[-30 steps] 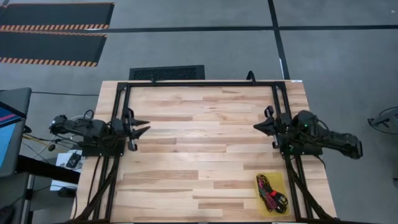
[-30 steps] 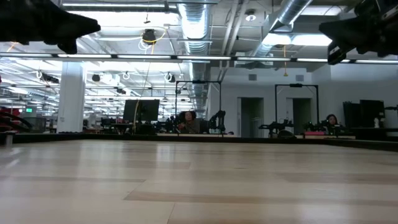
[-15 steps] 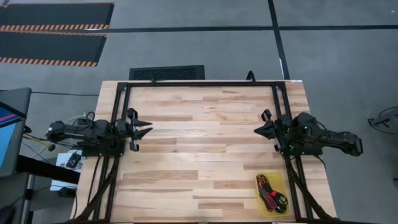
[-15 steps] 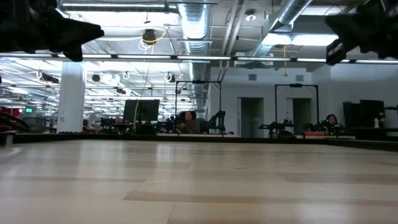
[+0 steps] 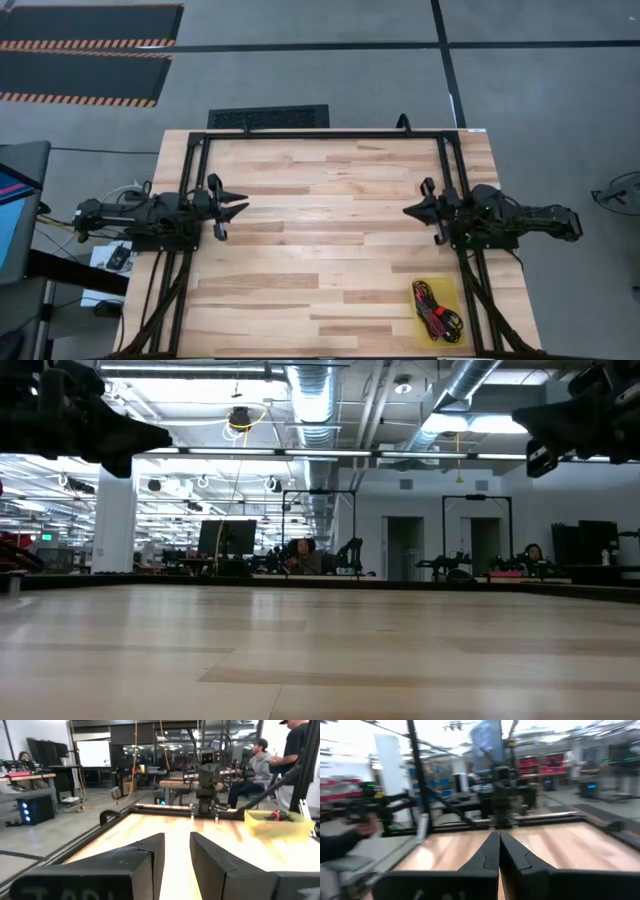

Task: Pick and place USB-C Cables
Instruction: Return to Home Position

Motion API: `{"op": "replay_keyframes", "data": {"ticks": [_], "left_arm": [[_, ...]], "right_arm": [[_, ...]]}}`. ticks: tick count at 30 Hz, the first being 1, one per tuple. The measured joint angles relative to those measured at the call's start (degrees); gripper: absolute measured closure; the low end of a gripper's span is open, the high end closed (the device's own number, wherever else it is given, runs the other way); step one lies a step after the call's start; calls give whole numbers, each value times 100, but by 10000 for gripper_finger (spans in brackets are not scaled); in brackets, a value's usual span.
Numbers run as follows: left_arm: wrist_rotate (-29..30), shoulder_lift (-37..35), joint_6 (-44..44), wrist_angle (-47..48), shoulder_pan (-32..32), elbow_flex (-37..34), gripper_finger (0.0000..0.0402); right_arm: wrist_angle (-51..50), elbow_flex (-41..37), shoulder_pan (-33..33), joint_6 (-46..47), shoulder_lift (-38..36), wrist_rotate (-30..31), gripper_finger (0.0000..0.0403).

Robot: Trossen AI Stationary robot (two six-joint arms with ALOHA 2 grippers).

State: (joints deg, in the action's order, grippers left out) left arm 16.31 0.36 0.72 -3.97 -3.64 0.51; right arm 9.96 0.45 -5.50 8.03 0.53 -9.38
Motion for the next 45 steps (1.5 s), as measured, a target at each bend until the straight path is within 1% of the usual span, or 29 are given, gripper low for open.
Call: {"op": "replay_keyframes", "data": {"ticks": [4,7,14,23,45], "left_arm": [[67,0,-53,-6,0,-4,320],[35,0,-58,-6,0,-4,320],[-218,2,-39,5,0,-9,320],[-220,2,-140,7,0,-11,320],[-220,2,-58,11,0,-13,320]], "right_arm": [[-238,-2,0,-209,1,601,386],[-398,-4,0,-209,-1,802,383],[-516,-7,0,-146,1,817,375],[-783,-11,0,9,-1,823,375],[-781,-15,0,5,-1,823,371]]}}
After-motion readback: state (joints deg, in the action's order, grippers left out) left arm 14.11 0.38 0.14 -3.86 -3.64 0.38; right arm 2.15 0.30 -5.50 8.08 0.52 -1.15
